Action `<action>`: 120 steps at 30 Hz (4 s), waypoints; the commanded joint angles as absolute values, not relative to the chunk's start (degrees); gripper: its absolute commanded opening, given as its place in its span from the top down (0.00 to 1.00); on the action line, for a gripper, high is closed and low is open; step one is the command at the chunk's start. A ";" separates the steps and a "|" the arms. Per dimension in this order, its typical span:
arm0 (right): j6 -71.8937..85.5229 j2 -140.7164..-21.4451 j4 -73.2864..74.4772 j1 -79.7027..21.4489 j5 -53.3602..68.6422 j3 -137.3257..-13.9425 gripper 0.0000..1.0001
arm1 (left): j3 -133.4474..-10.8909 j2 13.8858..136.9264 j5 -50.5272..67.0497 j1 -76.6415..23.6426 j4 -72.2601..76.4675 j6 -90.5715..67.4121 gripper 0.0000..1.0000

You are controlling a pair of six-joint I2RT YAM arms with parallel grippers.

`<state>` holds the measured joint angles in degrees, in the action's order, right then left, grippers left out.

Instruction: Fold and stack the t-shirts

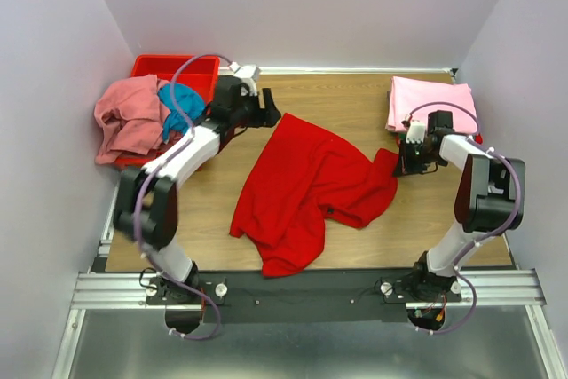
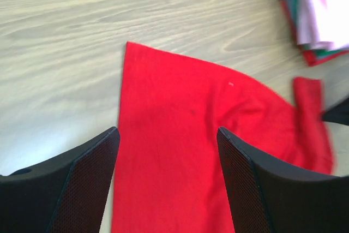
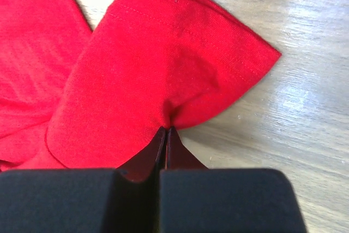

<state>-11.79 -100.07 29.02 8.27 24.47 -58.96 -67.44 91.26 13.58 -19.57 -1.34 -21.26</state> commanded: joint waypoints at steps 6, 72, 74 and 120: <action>-14.85 -95.63 28.39 8.44 25.75 -57.22 0.97 | -90.68 120.92 13.02 -20.21 -13.88 -11.52 0.21; -30.77 -126.55 31.12 -8.70 4.84 -124.16 0.96 | -105.02 120.14 -1.76 -10.28 -20.65 -10.37 1.00; -30.41 -129.27 31.03 -8.96 2.48 -127.08 0.96 | -107.39 122.15 -2.11 -10.20 -21.53 -10.11 1.00; -30.50 -84.20 37.00 -16.44 32.26 -49.92 0.28 | -32.00 59.67 14.34 -32.86 -18.54 -40.15 0.50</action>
